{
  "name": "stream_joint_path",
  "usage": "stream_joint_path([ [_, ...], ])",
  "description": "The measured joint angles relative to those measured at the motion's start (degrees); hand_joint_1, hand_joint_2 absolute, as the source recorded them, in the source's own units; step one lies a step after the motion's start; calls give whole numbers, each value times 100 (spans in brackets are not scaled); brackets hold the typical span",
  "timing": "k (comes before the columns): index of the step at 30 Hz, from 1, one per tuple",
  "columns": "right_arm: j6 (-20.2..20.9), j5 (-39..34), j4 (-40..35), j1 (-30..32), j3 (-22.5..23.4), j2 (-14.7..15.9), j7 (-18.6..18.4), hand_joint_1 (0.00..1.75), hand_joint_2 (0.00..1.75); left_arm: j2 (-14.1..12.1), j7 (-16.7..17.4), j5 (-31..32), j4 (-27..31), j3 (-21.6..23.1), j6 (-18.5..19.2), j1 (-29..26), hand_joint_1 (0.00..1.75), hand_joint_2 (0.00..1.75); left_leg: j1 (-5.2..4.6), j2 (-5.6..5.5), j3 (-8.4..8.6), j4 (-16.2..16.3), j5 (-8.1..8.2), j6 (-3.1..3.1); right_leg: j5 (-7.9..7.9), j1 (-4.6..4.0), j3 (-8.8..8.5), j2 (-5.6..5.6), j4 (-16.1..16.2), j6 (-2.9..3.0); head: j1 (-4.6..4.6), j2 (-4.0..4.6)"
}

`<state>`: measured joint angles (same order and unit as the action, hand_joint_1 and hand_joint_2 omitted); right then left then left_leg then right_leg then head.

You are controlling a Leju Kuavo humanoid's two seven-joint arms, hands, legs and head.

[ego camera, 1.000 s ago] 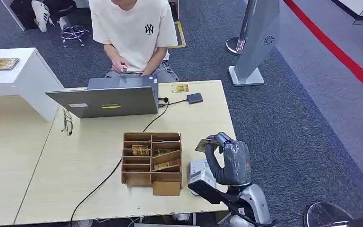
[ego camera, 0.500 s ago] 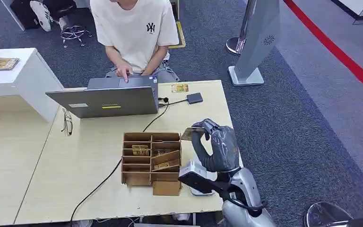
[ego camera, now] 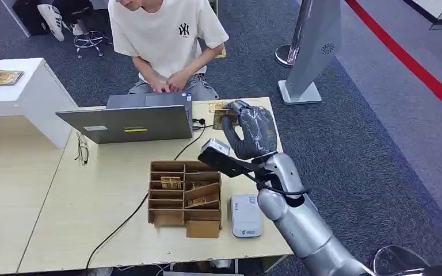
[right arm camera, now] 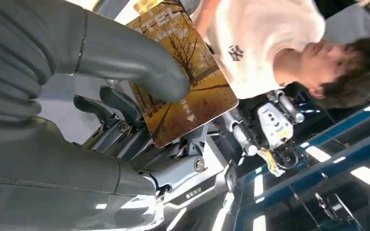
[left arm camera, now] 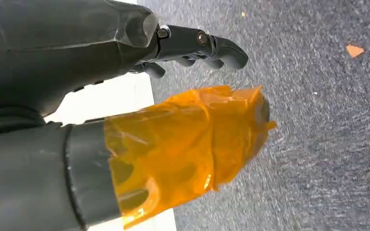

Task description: Pass the card to the sensor for recognition and then transmit it.

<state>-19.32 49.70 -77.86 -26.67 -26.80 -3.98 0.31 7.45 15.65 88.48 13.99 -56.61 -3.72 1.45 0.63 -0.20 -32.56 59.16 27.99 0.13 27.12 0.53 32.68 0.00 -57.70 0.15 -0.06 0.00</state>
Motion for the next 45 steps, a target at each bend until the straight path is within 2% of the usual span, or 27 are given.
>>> stream_joint_path([
  [6, -30, 832, 865, -683, -7, -13, -261, 175, 175, -46, 48, 0, -2, 276, 24, 4, 0, 0, 0, -1, -1, 1, -2, -2, -1, 0, 0, -1, 0, 0, 2, 0],
  [18, -72, 1993, 2594, -1749, -94, -42, -682, 175, 175, -114, 85, 0, -2, 645, 96, 19, 0, 0, 0, -4, -1, 2, -2, -2, -3, 0, 0, -3, -1, -3, 2, 0],
  [23, -125, 2040, 3105, -1992, -129, -57, -733, 175, 175, -114, 112, 0, -2, 709, 123, 27, 0, 0, 0, -4, -2, 2, -2, -2, -4, 0, 1, -3, -1, -3, 2, 0],
  [32, -284, 1524, 3428, -2074, 70, -232, -490, 175, 175, -111, 149, 0, -2, 798, 149, 45, 0, 0, 0, -4, -2, 2, -2, -2, -4, 0, 2, -2, -1, -2, 2, 0],
  [34, -269, 1511, 3452, -2074, 112, -260, -488, 134, 175, -107, 155, 0, -2, 807, 162, 48, 0, 0, 0, -4, -2, 2, -2, -2, -4, 0, 2, -3, -1, -2, 2, 0],
  [36, -271, 1511, 3483, -2073, 136, -284, -475, 21, 175, -107, 155, 0, -2, 813, 162, 48, 0, 0, 0, -4, -2, 2, -2, -2, -4, 0, 2, -3, -1, -2, 2, 0],
  [37, -269, 1511, 3502, -2072, 140, -288, -468, 3, 175, -107, 155, 0, -2, 813, 162, 49, 0, 0, 0, -4, -2, 2, -2, -2, -4, 0, 2, -3, -1, -2, 2, 0],
  [45, -107, 1517, 3651, -2067, 181, -339, -475, 0, 175, -107, 155, -2, -2, 813, 179, 57, 0, 0, 0, -4, -3, 2, -2, -2, -4, 0, 3, -2, -1, -3, 2, 0],
])
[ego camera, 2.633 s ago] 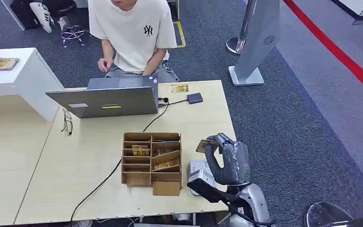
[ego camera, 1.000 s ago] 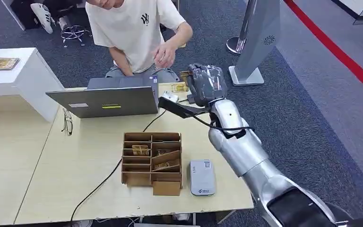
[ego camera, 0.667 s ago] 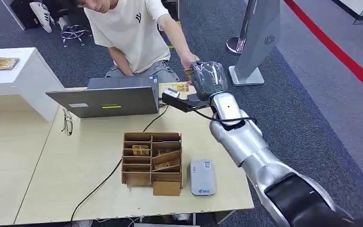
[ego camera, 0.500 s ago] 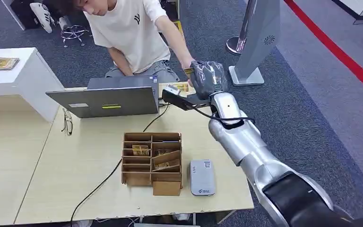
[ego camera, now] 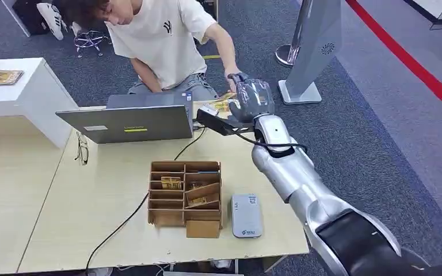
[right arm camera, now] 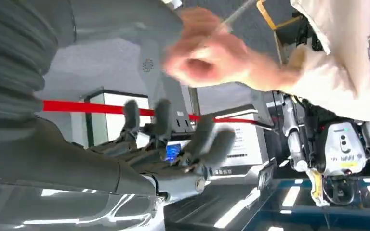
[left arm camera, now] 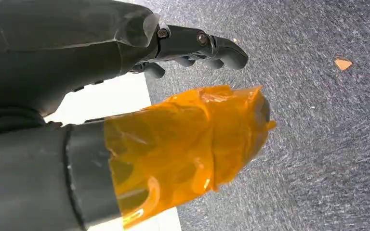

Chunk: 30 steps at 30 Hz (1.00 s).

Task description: Pass the card to the sensor for recognition and then transmit it.

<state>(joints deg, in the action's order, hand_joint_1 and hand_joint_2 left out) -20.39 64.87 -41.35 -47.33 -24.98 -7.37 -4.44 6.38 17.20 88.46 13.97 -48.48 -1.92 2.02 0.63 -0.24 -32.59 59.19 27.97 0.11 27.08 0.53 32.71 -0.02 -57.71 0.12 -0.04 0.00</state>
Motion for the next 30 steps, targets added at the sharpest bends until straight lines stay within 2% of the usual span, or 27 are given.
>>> stream_joint_path([
  [5, -24, -98, 41, 38, 20, -39, 83, 0, 175, 2, 0, 0, 0, 0, 2, 5, 0, 0, 0, 1, 0, 0, 0, 0, 0, 0, 1, 2, 0, 0, 0, 0],
  [9, -96, -685, -215, 281, 125, -98, 420, 0, 175, 22, 0, -11, 0, -2, 4, 2, 0, 0, 0, 0, 0, 0, 0, 0, 0, 0, 1, 0, 0, 1, 2, 0],
  [17, -208, -2197, -2021, 1464, 389, -249, 1041, 0, 175, 138, -59, -50, 0, -116, -17, -17, 0, 0, 0, -1, -7, -1, 1, 0, 3, 0, 8, -1, 0, -1, 2, 0],
  [23, 46, -3248, -3441, 2477, 336, -278, 1292, 0, 175, 227, -109, -173, 0, -317, -61, -50, 0, 0, 0, -1, -10, -1, 2, 0, 3, 0, 11, -1, 1, -1, 0, 0],
  [30, 286, -3602, -4459, 3440, -5, -256, 1429, 0, 175, 291, -149, -271, 0, -577, -109, -73, 0, 0, 1, 0, -10, -2, 3, 2, 4, 0, 14, -1, 1, 1, -2, 0],
])
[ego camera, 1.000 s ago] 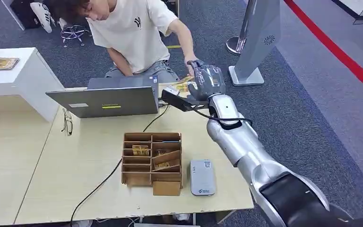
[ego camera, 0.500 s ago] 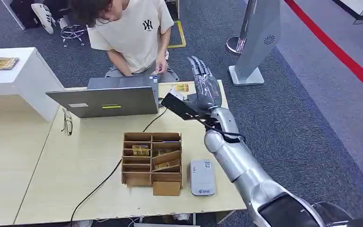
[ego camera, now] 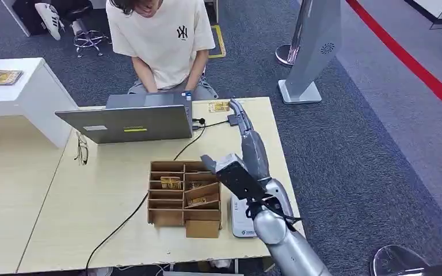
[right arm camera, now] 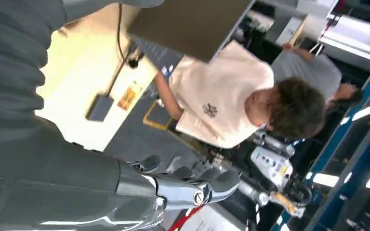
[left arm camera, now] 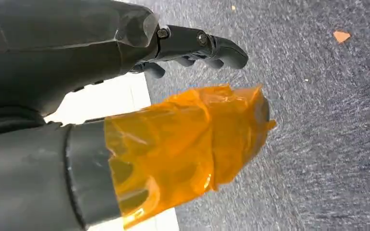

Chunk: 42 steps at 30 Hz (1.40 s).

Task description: Pass the card to the sensor for recognition and then transmit it.

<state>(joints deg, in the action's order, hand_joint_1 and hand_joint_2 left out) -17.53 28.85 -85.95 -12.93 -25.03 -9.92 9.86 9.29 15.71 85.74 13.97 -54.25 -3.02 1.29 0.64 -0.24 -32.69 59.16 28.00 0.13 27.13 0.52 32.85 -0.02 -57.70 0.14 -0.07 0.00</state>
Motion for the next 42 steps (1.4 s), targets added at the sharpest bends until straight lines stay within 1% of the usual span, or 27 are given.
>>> stream_joint_path([
  [5, 367, -266, -323, 483, -358, 107, 109, 0, 175, 22, -15, -59, 0, -159, -28, -6, 0, 0, 0, 0, 0, 0, 0, 0, 0, 0, 0, 0, 0, 0, 2, 0],
  [8, 479, -407, -406, 727, -573, 203, 170, 0, 175, 35, -26, -72, 0, -223, -66, -5, 0, 0, 0, 0, -1, 0, 0, 0, 0, 0, 0, 0, 0, 0, 2, 0],
  [14, 487, -647, -450, 1139, -863, 369, 225, 0, 175, 52, -26, -168, 0, -382, -133, -6, 0, 0, -1, 0, -1, 0, 0, 0, 0, 0, -1, 0, 1, 0, 2, 0],
  [17, 492, -922, -443, 1331, -933, 435, 271, 0, 175, 70, -28, -190, 0, -470, -188, -7, 0, 0, -1, 1, -2, 0, 0, 0, 0, 0, -1, 0, 1, 0, 2, 0],
  [20, 450, -944, -384, 1427, -988, 496, 275, 0, 175, 79, -28, -188, 0, -509, -212, -5, 0, 0, 0, 1, -2, 0, 0, 0, 0, 0, 0, 0, 1, 0, 2, 0],
  [27, 112, -536, -284, 1436, -1097, 592, 184, 0, 175, 83, -35, -168, 0, -570, -258, -6, 0, 0, 0, 2, -2, -1, 0, 0, 0, 0, -1, 0, 1, 0, 2, 0],
  [37, -332, 209, -262, 1318, -1167, 612, -24, 0, 175, 72, -81, -87, 0, -572, -293, -6, 0, 0, 0, 2, -2, -1, 0, 0, 0, 0, -1, 0, 1, 0, 2, 0],
  [39, -431, 429, -258, 1260, -1191, 612, -96, 0, 175, 66, -83, -70, 0, -573, -293, -6, 0, 0, 0, 2, -2, -1, 0, 0, -1, 0, -1, 0, 1, 0, 2, 0],
  [42, -623, 1035, -214, 1130, -1250, 612, -273, 0, 175, 50, -81, -33, 0, -573, -291, -5, 0, 0, 0, 2, -2, -1, -1, 0, -1, 0, -1, 1, 1, 0, 2, 0],
])
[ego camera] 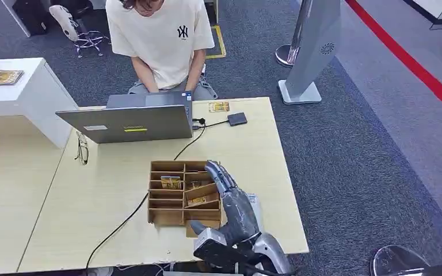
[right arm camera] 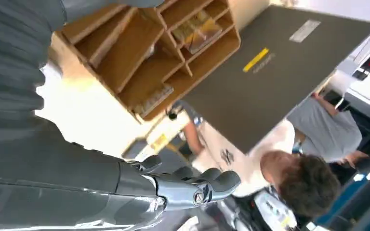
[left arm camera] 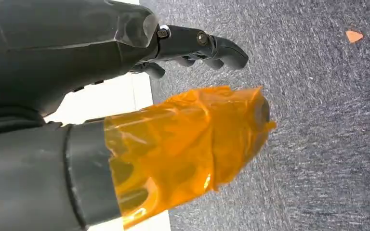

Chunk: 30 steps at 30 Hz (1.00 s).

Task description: Pass the card to the sensor for recognition and then transmit it.

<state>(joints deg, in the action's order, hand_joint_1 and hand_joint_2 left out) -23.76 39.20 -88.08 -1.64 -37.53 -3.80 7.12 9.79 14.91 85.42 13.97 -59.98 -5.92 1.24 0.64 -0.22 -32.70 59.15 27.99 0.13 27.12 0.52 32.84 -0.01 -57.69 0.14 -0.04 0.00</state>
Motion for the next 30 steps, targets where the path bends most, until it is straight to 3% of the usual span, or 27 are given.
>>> stream_joint_path([
  [4, -153, 840, 137, -208, -100, 0, -312, 0, 175, -17, -2, 61, 0, 0, 11, 1, 0, 0, 0, 0, 0, 0, -1, 0, -1, 0, 0, 0, -1, 0, 0, 0],
  [6, -166, 1103, 227, -317, -144, -2, -442, 12, 175, -37, -2, 81, 0, 0, 28, 3, 0, 0, 0, 0, 0, 0, -1, 0, -1, 0, -1, 0, -1, 0, 0, 0],
  [8, -164, 1282, 327, -419, -177, -13, -546, 56, 175, -50, -7, 96, 0, 0, 44, 2, 0, 0, 0, 0, 0, 0, -2, -1, -1, 0, -1, 0, -1, 0, 0, 0],
  [9, -164, 1337, 369, -461, -195, -15, -581, 115, 175, -55, -11, 98, 0, 0, 48, 3, 0, 0, 0, 0, 0, 0, -2, -1, -1, 0, -1, 0, -1, 0, 0, 0],
  [11, -164, 1468, 444, -530, -225, -17, -669, 145, 175, -66, -18, 103, 0, 0, 61, 3, 0, 0, 0, 0, 0, 0, -2, -1, -1, 0, -1, -1, -1, 0, 0, 0],
  [17, -170, 1927, 759, -836, -236, -15, -946, 136, 175, -96, -37, 153, 0, 2, 96, 7, 0, 0, 0, 1, 1, 0, -2, -1, -1, 0, 0, 1, -1, 0, 0, 0],
  [19, -179, 2028, 892, -932, -236, -15, -955, 113, 175, -103, -37, 168, 0, 2, 111, 6, 0, 0, 0, 1, 1, 0, -3, -1, -1, 0, 0, 0, -1, 0, 0, 0],
  [20, -179, 2074, 960, -977, -236, -15, -986, 77, 175, -103, -37, 173, 0, 2, 111, 6, 0, 0, 0, 1, 1, 0, -3, 0, -2, 0, 0, 0, -1, 0, 0, 0],
  [21, -175, 2119, 1012, -1016, -236, -15, -1016, 58, 175, -107, -37, 179, 0, 2, 114, 6, 0, 0, 0, 1, 1, 0, -4, 0, -2, 0, 0, 0, -1, 0, 0, 0],
  [25, -159, 2198, 1121, -1103, -232, -15, -1073, 58, 175, -120, -37, 197, 0, 4, 127, 6, 0, 0, 0, 0, 0, 0, -4, 0, -2, 0, 0, 0, -1, 1, 0, 0],
  [26, -151, 2200, 1148, -1125, -232, -15, -1095, 79, 175, -120, -35, 201, 0, 4, 129, 6, 0, 0, 0, 0, 0, 0, -4, 0, -2, 0, 0, 0, -1, 1, 0, 0],
  [27, -135, 2226, 1194, -1168, -234, -15, -1119, 82, 175, -122, -37, 201, 0, 9, 133, 7, 0, 0, 0, 0, 0, 0, -4, 0, -2, 0, 0, 1, -1, 1, 0, 0],
  [30, -56, 2380, 1346, -1353, -234, -15, -1189, 75, 175, -138, -37, 219, -2, 26, 171, 17, 0, 0, 0, 0, 1, 0, -4, 0, -2, 0, 0, 0, -1, 1, 0, 0],
])
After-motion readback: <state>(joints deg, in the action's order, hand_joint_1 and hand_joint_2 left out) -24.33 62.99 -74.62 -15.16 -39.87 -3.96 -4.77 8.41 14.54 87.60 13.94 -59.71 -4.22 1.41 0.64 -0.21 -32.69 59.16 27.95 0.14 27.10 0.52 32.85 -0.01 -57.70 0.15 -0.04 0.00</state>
